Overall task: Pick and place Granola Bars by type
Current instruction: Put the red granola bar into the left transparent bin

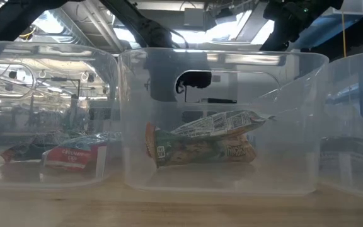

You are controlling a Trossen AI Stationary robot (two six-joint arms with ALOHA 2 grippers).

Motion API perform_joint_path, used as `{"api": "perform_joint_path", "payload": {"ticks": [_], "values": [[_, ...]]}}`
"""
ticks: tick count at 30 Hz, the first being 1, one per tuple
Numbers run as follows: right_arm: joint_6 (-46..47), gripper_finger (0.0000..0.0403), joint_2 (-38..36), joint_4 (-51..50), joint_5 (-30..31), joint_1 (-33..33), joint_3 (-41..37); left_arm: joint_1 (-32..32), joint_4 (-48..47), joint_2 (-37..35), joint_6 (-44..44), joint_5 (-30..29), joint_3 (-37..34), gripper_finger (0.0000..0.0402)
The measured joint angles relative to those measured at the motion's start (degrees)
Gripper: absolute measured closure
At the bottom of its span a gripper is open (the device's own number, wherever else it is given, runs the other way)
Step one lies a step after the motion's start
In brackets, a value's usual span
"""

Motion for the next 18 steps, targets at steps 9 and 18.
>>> {"api": "perform_joint_path", "payload": {"ticks": [9,18], "values": [[-0.11,0.0221,0.0,-0.52,0.04,0.0,0.0,-0.04,0.84,-0.4,7.62,0.2,-0.21,0.0152],[-0.22,0.0221,0.0,-0.52,0.06,0.0,0.0,0.07,0.9,-0.56,8.41,2.18,-0.21,0.0152]]}}
